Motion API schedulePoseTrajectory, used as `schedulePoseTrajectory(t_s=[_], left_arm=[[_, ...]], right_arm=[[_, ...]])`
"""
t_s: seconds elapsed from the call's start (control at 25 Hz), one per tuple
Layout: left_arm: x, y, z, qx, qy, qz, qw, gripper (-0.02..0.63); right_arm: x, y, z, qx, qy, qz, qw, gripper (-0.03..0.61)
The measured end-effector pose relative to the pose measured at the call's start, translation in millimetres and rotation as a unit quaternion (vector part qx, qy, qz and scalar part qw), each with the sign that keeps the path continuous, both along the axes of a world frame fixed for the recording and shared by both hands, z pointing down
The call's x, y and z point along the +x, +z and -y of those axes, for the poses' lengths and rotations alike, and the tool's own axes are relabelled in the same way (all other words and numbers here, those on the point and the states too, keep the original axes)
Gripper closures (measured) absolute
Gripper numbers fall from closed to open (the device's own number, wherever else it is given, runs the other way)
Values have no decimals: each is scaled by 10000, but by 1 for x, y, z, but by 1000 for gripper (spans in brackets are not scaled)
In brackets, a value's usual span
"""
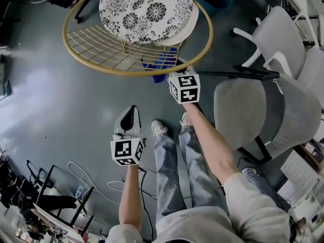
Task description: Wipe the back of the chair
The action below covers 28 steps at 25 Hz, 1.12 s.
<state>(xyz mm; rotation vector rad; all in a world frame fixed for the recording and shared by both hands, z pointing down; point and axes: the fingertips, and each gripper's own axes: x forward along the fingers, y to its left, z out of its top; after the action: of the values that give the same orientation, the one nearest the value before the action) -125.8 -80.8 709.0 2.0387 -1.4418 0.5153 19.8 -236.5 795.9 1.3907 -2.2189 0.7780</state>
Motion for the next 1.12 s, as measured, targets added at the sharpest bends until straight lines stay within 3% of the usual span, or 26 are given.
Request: schedulePoseTrajectory(t_s=[0.2,0.44,0.76,1.12], left_arm=[[8,-4,2,52,-5,8,10000,611],[20,-9,4,114,20,-12,9999,611],[33,-19,3,238,43,-3,9997,611],[49,-50,-2,481,-4,-29,9988,611]], right_arm=[[32,0,0,-49,377,30,9993,528],[65,-7,-6,28,481,-118,9988,528],[93,-31,-40,284,282,-391,9984,528],[107,-102,-92,712,80,-390,9967,528]])
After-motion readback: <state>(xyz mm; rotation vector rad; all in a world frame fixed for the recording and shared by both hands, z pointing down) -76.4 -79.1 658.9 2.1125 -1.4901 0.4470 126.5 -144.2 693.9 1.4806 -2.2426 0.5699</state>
